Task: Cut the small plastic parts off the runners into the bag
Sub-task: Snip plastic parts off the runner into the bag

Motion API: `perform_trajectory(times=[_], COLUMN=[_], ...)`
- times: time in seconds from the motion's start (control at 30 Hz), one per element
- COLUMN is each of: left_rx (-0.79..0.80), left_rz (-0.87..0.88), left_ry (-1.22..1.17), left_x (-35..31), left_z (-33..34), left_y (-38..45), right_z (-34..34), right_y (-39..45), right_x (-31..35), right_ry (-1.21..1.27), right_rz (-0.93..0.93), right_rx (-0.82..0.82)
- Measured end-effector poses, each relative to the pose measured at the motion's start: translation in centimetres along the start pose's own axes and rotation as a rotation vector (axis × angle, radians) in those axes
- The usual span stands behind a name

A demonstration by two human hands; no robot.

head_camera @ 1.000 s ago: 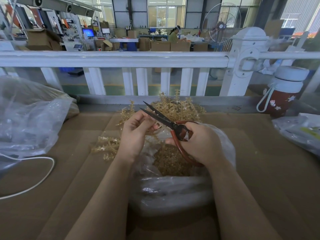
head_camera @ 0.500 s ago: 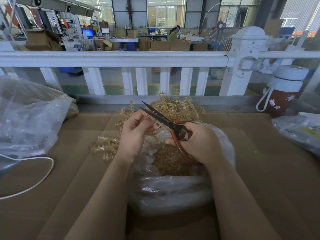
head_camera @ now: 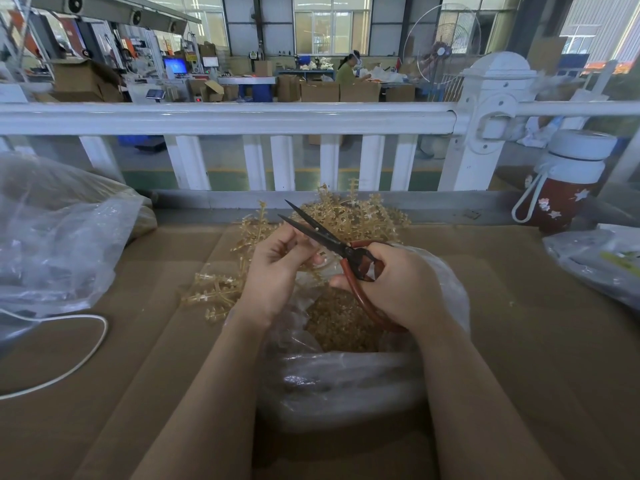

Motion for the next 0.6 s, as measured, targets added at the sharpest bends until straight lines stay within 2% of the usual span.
perform_trajectory(times=[0.43,0.6], left_rx=[0.006,-0.024], left_rz=[-0.032,-0.122], left_ry=[-0.057,-0.118], left_x=[0.4,1.0], left_z=[-0.1,-0.6], left_y=[-0.1,0.0], right_z=[0.4,1.0], right_y=[0.0,0.6], right_x=[-0.3,-1.5], right_ry=[0.044,0.451], right_rz=[0.025,0.136], right_rx=[-0.001,-0.059])
Point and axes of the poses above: each hand's wrist, its own y-axis towards the middle knuckle, its own z-axis out of the palm, x = y × z, the point moved 3 cm from there along y, towards the middle knuckle, and after that the axes turned 6 degrees about y, right-handed, at the moved point
